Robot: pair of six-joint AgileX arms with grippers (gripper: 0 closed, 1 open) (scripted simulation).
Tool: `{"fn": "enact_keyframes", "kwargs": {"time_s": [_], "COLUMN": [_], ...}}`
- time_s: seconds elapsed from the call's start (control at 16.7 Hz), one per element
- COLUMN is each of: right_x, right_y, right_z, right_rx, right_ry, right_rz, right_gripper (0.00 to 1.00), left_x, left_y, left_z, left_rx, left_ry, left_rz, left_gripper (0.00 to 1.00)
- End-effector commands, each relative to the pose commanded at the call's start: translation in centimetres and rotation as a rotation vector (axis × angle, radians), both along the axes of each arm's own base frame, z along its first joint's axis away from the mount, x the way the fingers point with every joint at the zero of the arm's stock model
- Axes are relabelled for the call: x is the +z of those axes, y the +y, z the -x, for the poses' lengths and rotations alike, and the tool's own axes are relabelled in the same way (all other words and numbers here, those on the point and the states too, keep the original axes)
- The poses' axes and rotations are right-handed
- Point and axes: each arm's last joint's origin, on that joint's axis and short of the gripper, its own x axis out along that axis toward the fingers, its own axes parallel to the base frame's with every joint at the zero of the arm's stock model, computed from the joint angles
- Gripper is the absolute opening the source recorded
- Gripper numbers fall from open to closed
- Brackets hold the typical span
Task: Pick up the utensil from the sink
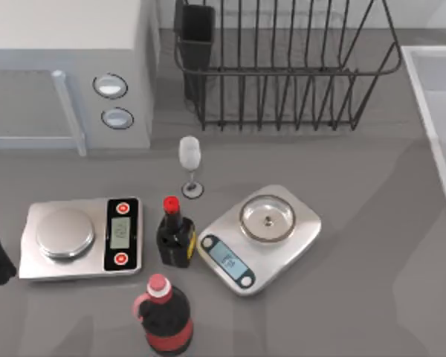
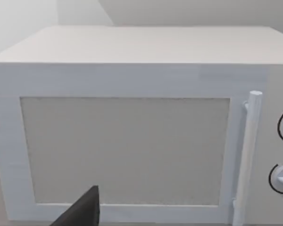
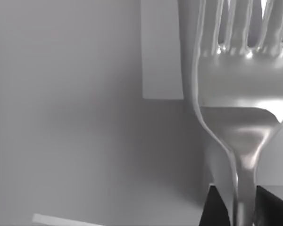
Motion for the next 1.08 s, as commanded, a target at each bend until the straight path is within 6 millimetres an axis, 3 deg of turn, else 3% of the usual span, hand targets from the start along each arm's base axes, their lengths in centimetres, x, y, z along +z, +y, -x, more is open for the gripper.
{"fn": "enact_keyframes", "kwargs": {"time_s": [0.18,0.24,0.42,0.54,0.9,1.08], "right_x": [0.0,2.3,3.6,5.9,15.4,17.3], "right_y": [0.0,0.0,-0.1,-0.2,0.0,0.0], "right_z": [0.0,-0.5,-0.9,-1.2,-0.8,-0.5], "right_rx": [0.000,-0.006,-0.006,-0.006,-0.006,-0.006], "right_ry": [0.000,-0.047,-0.051,-0.050,-0.033,-0.047], "right_rz": [0.000,0.001,0.002,0.001,-0.003,0.001], "right_gripper": [0.00,0.00,0.00,0.00,0.00,0.00], "left_x": [0.0,0.0,0.0,0.0,0.0,0.0], "left_y": [0.0,0.0,0.0,0.0,0.0,0.0], "left_z": [0.0,0.0,0.0,0.0,0.0,0.0], "left_rx": [0.000,0.000,0.000,0.000,0.000,0.000], "left_ry": [0.000,0.000,0.000,0.000,0.000,0.000], "left_rz": [0.000,0.000,0.000,0.000,0.000,0.000], "left_gripper": [1.00,1.00,1.00,1.00,1.00,1.00]}}
